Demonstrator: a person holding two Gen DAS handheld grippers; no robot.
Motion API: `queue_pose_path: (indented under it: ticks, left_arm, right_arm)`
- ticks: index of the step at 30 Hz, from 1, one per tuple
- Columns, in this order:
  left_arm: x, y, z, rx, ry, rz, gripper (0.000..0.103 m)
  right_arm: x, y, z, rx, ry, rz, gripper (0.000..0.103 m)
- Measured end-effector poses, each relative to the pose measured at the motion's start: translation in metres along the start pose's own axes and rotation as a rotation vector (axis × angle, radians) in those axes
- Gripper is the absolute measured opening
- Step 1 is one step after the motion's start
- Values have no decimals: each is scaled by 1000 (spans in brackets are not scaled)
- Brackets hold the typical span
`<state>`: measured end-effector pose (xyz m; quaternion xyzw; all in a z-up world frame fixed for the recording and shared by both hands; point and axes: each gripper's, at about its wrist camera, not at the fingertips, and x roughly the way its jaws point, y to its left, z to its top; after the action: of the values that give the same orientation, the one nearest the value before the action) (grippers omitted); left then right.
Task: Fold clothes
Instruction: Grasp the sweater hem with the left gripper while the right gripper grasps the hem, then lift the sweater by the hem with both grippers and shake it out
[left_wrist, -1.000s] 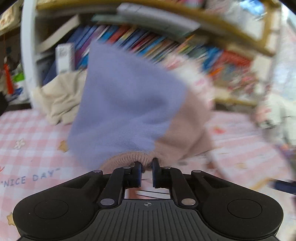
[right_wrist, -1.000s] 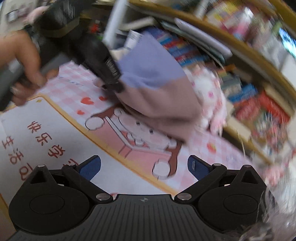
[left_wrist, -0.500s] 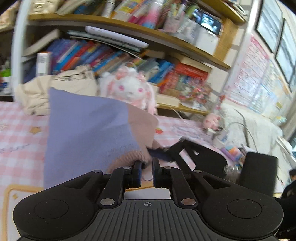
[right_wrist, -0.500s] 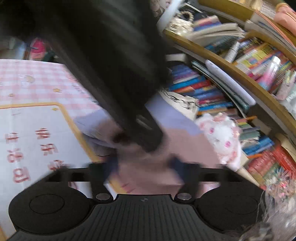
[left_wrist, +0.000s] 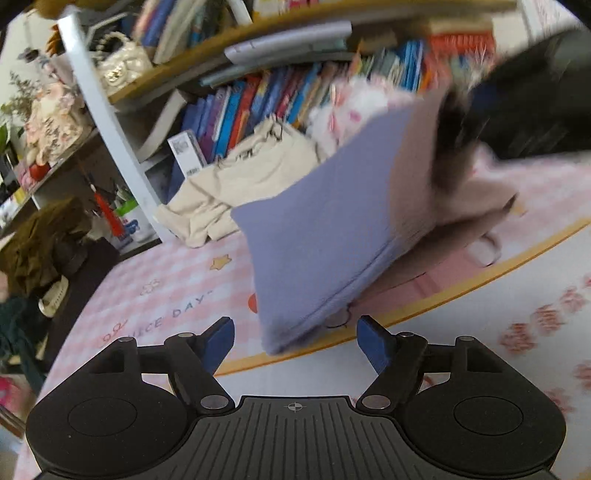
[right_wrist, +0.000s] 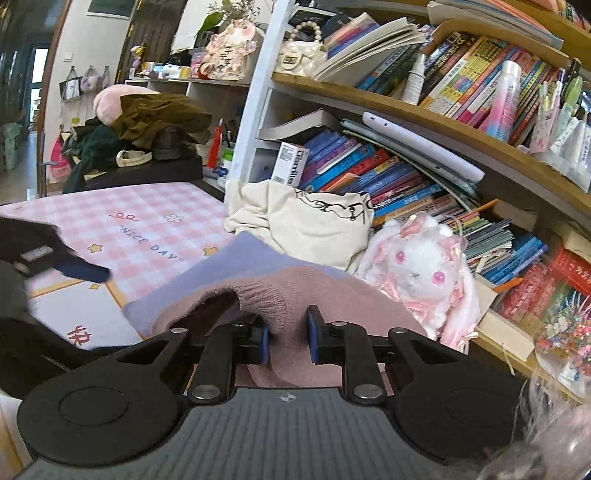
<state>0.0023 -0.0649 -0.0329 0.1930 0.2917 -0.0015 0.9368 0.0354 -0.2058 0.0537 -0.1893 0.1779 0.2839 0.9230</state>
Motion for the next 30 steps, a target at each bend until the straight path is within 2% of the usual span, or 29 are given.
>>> queue_pose_path:
  ticks: [1, 2, 4, 5, 6, 8, 9, 11, 13, 17, 18, 20, 21, 22, 23, 26, 28, 30]
  left_arm:
    - [7, 1, 4, -9, -1, 8, 74]
    - [13, 4, 9, -23, -4, 15, 49]
    - [10, 28, 23, -169, -20, -47, 6]
    - [1, 43, 31, -262, -50, -78, 6]
    - [-11, 55, 40, -311, -93, -101, 6]
    - [-36, 74, 61, -359, -181, -142, 5]
    - [-49, 82, 74, -362, -222, -162, 5]
    - [-72, 89, 100, -343, -292, -176, 5]
    - [-89, 92, 120, -337, -337, -190, 5]
    - [-114, 87, 142, -327, -381, -194, 5]
    - [-119, 86, 145, -326, -390, -195, 5]
    - [-128, 91, 145, -318, -398, -160, 5]
    - [-132, 94, 145, -313, -401, -142, 5]
    - [-136, 97, 144, -308, -404, -123, 5]
    - [-141, 100, 144, -303, -408, -104, 5]
    - [-157, 124, 134, -348, -406, -38, 5]
    - [-172, 149, 121, -418, -414, -4, 5]
    - [-198, 162, 119, -449, -505, 33, 5]
  right_arm:
    - [-2, -2, 0, -2, 0, -8, 19]
    - [-4, -4, 0, -4, -1, -17, 19]
    - [-8, -8, -4, -9, 4, -38, 20]
    - [-10, -10, -6, -6, 7, -43, 22]
    - [-12, -10, -9, 0, 7, -54, 26]
    - [-14, -8, -17, 16, 11, -66, 44]
    - [-15, -7, -21, 24, 14, -68, 61]
    - [-14, 2, -28, 30, 21, -50, 79]
    - [-12, 17, -35, 11, 35, -27, 85]
    - [-4, 51, -45, -82, 51, 6, 87]
    - [-3, 55, -46, -102, 44, -14, 87]
    - [1, 62, -49, -142, 30, -54, 82]
    - [2, 64, -50, -160, 21, -76, 57]
    - [2, 61, -51, -173, 8, -99, 6]
    - [-1, 54, -50, -174, 2, -99, 9]
    - [-31, 19, -37, -86, -74, -89, 8]
    - [-62, -6, -18, -43, -170, -79, 7]
    - [-107, -32, 10, 26, -321, -15, 7]
